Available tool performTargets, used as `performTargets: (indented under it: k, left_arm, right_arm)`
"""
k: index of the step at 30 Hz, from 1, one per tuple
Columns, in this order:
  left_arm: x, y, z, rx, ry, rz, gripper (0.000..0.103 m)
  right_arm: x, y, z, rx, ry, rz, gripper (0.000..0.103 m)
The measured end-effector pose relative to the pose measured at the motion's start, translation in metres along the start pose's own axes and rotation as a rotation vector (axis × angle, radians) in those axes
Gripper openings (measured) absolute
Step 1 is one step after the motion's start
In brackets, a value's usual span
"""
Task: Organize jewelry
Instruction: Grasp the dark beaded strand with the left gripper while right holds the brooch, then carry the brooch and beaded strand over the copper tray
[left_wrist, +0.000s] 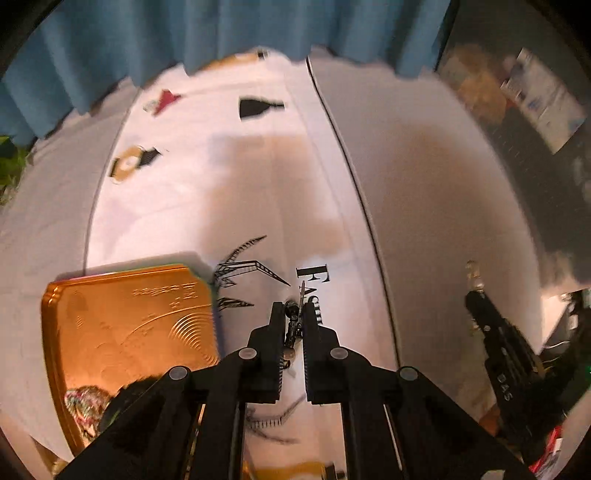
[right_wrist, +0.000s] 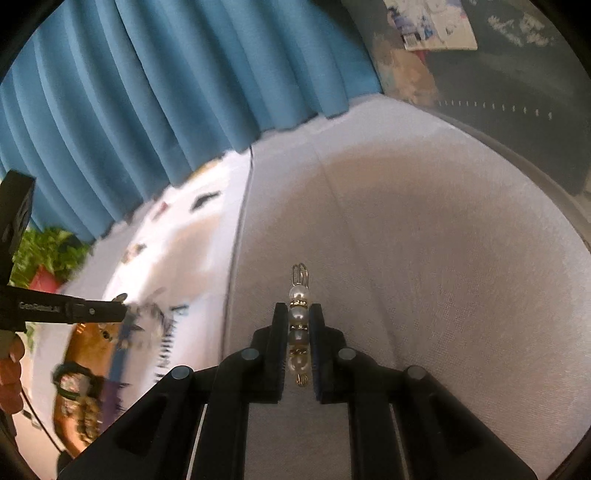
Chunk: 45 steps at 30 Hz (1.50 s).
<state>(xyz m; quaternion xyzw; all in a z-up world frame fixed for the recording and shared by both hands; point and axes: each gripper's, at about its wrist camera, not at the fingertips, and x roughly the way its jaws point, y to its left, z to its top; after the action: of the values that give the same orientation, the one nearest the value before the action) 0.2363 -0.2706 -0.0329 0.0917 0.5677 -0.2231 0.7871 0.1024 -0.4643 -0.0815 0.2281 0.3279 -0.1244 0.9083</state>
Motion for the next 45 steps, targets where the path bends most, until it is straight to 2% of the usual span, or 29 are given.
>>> performTargets:
  k: [4, 7, 13, 22, 28, 35, 40, 45]
  left_arm:
    - [-0.054, 0.016, -0.015, -0.010, -0.093, -0.023, 0.007]
    - [-0.090, 0.032, -0.035, -0.033, -0.144, -0.053, 0.007]
    - [-0.142, 0.066, -0.091, -0.065, -0.209, -0.115, 0.007]
    - [-0.191, 0.112, -0.187, -0.106, -0.265, -0.136, 0.007]
    - [-0.208, 0.143, -0.230, -0.146, -0.293, -0.140, 0.007]
    - [-0.207, 0.170, -0.245, -0.192, -0.314, -0.128, 0.007]
    - [-0.197, 0.183, -0.238, -0.209, -0.301, -0.131, 0.007]
    - [-0.184, 0.189, -0.222, -0.213, -0.290, -0.135, 0.006]
  right_arm:
    - [-0.027, 0.009, 0.006, 0.003, -0.042, 0.026, 0.012]
    - [-0.050, 0.017, -0.002, -0.006, -0.057, 0.015, 0.012]
    - [-0.094, 0.048, -0.040, -0.090, 0.006, 0.002, 0.012]
    - [-0.165, 0.122, -0.092, -0.256, 0.033, 0.054, 0.012]
    - [-0.191, 0.157, -0.125, -0.333, 0.062, 0.067, 0.012]
    - [-0.192, 0.182, -0.135, -0.378, 0.082, 0.065, 0.012]
    - [-0.184, 0.188, -0.130, -0.383, 0.094, 0.065, 0.012]
    - [-0.164, 0.198, -0.121, -0.388, 0.106, 0.109, 0.012]
